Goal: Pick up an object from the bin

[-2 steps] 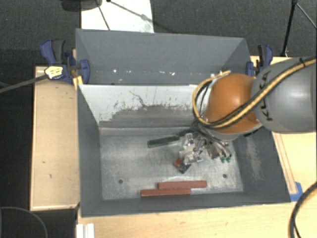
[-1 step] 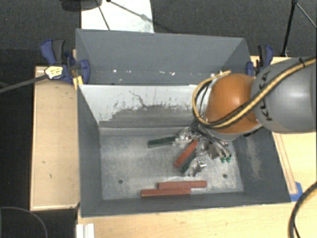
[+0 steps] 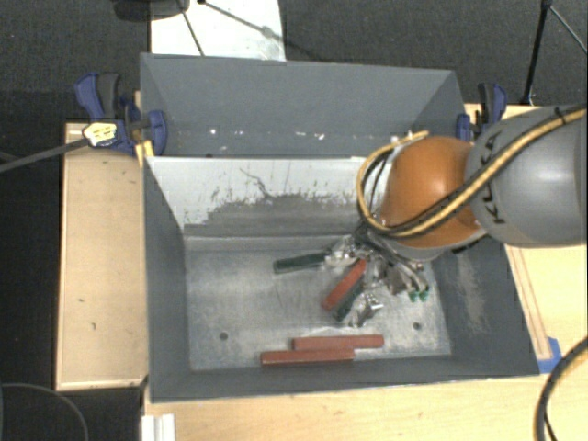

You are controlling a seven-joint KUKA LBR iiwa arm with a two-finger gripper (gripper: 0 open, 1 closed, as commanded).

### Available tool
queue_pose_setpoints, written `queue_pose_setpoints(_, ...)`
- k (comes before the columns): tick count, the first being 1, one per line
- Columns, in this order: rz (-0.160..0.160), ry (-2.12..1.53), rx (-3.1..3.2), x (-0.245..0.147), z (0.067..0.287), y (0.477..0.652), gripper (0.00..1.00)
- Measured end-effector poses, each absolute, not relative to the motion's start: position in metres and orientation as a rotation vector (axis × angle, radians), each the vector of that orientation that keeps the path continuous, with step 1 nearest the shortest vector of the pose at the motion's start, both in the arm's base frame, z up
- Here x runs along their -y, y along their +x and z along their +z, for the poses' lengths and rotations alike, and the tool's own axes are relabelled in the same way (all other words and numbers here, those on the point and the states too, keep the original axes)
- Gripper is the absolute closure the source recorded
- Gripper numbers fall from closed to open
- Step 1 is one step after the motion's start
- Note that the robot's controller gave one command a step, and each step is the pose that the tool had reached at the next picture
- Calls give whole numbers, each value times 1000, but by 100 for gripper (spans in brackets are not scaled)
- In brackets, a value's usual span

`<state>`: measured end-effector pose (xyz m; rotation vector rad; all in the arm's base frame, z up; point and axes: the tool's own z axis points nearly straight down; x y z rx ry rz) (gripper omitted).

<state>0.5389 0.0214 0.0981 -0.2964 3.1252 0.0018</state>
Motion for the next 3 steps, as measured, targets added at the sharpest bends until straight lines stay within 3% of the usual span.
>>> queue_pose_setpoints(1,0,-770,-3040,-24,74,542,100)
queue_pose_setpoints(2,0,-768,-3041,-24,74,542,100)
queue_pose_setpoints(3,2,-811,-3035,-51,272,549,100)
